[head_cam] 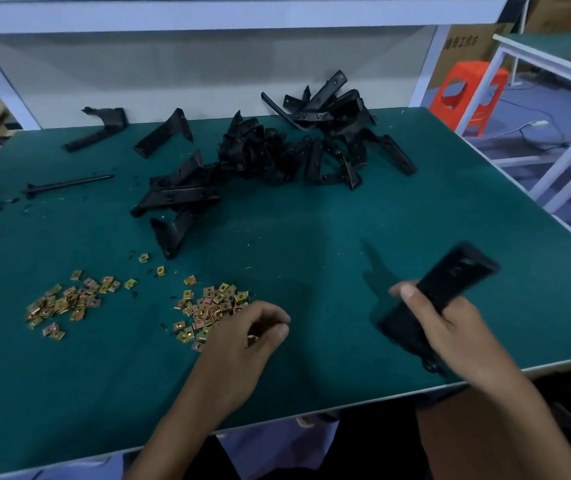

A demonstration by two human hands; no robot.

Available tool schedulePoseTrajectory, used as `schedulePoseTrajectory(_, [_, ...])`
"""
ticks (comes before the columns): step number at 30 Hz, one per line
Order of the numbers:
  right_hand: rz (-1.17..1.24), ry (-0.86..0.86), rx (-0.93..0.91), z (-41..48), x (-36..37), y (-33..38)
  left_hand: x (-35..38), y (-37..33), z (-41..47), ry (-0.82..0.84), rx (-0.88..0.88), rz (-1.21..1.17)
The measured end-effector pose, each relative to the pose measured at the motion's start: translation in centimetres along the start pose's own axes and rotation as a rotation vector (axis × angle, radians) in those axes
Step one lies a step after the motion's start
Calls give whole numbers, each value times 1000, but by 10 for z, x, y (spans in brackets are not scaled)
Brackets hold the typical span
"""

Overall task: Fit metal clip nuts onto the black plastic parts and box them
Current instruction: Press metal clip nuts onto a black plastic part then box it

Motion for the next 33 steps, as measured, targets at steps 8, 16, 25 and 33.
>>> schedulePoseTrajectory(8, [1366,108,-91,10,101,18,19,-17,0,29,-1,-486])
schedulePoseTrajectory(16, [1750,178,-89,21,137,31,28,-17,-4,-81,-31,-645])
schedulePoseTrajectory(25, [1714,175,-104,15,141,39,38,-14,1,-165,-52,-779])
schedulePoseTrajectory(33, [1668,150,-122,12,143,40,39,-11,1,-224,-67,-772])
Point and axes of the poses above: each hand's wrist, its own z-axis towards the middle knuckle, its own x-axis out of the palm, y = z × x, the point moved 8 cm from there along z, towards the middle knuckle, and after that the axes turned 15 degrees about y, right-handed, at the moved point
